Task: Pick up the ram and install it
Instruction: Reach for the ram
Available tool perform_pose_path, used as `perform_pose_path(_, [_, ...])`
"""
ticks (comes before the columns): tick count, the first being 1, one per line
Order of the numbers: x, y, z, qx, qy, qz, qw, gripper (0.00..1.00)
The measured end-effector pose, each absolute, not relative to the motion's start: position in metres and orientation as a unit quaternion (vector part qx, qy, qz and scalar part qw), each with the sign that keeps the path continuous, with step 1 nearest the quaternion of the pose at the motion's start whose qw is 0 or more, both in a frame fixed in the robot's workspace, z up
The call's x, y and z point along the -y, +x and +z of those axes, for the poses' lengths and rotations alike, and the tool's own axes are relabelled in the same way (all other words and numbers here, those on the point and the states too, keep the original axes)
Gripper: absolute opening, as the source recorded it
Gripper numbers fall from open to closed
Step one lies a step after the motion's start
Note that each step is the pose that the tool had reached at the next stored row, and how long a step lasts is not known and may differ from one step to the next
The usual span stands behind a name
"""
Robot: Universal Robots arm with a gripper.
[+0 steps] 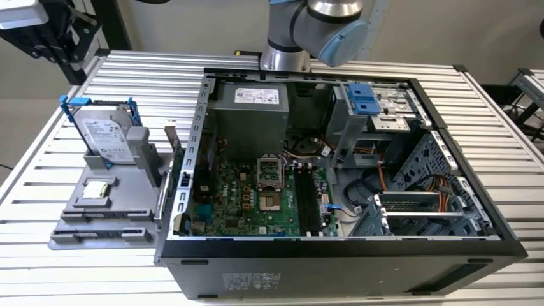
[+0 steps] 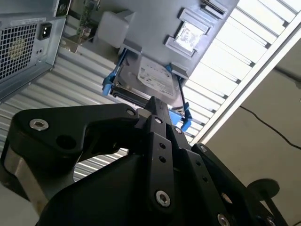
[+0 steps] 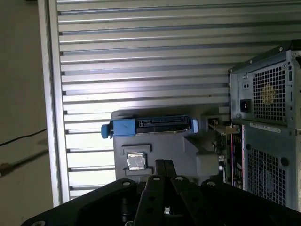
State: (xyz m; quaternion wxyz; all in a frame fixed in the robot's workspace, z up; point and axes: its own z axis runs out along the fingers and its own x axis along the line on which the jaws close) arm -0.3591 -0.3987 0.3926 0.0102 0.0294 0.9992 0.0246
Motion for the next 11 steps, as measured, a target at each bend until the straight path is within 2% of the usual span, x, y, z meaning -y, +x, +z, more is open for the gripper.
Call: perform_pose_path(11, [0.3987, -0.3693, 0.3926, -1.000, 0.011, 0.025, 0.010, 0.00])
